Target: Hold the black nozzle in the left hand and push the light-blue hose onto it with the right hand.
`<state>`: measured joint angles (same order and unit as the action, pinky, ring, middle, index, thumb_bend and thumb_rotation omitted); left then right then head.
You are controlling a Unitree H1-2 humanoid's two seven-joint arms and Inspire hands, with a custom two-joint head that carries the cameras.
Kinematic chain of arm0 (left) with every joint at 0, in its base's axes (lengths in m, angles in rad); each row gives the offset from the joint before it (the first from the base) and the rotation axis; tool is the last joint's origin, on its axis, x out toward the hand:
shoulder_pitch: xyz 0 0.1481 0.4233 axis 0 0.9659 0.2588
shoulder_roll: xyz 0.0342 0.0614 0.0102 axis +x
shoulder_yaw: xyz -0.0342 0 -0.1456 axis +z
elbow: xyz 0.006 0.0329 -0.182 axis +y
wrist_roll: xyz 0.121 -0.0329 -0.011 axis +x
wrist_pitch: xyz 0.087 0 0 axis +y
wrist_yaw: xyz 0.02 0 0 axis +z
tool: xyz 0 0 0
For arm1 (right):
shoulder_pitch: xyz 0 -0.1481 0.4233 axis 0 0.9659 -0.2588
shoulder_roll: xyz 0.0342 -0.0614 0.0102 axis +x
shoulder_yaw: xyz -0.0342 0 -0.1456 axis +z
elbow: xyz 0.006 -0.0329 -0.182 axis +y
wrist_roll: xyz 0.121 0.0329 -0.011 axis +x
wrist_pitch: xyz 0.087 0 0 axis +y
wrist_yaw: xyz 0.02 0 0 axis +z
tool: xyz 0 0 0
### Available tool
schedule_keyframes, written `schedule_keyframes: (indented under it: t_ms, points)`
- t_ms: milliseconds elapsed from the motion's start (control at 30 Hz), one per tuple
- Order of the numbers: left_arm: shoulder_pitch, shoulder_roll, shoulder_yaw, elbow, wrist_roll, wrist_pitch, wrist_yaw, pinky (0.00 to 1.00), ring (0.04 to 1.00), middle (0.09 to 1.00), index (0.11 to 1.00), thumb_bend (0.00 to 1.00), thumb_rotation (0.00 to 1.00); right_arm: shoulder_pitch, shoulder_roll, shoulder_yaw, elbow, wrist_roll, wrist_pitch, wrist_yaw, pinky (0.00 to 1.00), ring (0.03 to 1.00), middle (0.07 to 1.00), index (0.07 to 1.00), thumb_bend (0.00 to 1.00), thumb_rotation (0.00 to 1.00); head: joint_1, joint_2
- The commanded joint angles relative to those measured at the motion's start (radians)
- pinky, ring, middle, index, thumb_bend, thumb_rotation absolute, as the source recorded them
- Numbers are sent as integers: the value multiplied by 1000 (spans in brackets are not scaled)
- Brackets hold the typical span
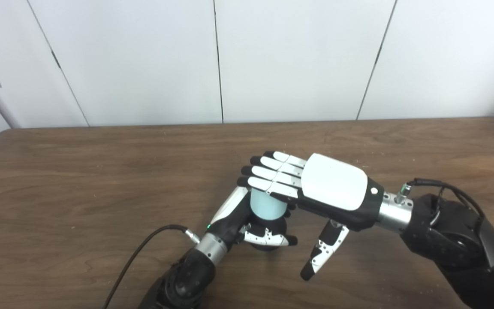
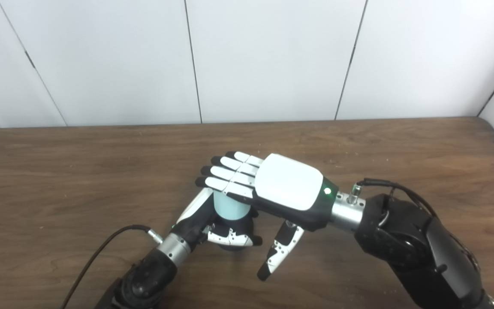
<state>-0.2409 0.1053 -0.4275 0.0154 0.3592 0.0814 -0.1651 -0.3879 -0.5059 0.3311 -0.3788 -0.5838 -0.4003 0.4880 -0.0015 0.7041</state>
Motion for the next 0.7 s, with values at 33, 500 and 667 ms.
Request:
schedule_keyframes:
  t_ms: [33,500,667]
  points:
    - [36,10,-32,21,30,89,-62,758,523,537,485,517,78,14,-22,35,9,-23,-16,47,979,1000,1000,1000,885,498,1,2]
    - [27,23,-45,11,34,111,-73,854,623,574,486,517,80,9,-30,50,10,-21,-16,56,983,1000,1000,1000,884,496,4,8]
    - [25,24,-46,12,37,117,-73,944,646,583,487,517,80,11,-35,58,10,-22,-18,57,983,1000,1000,1000,884,496,4,8]
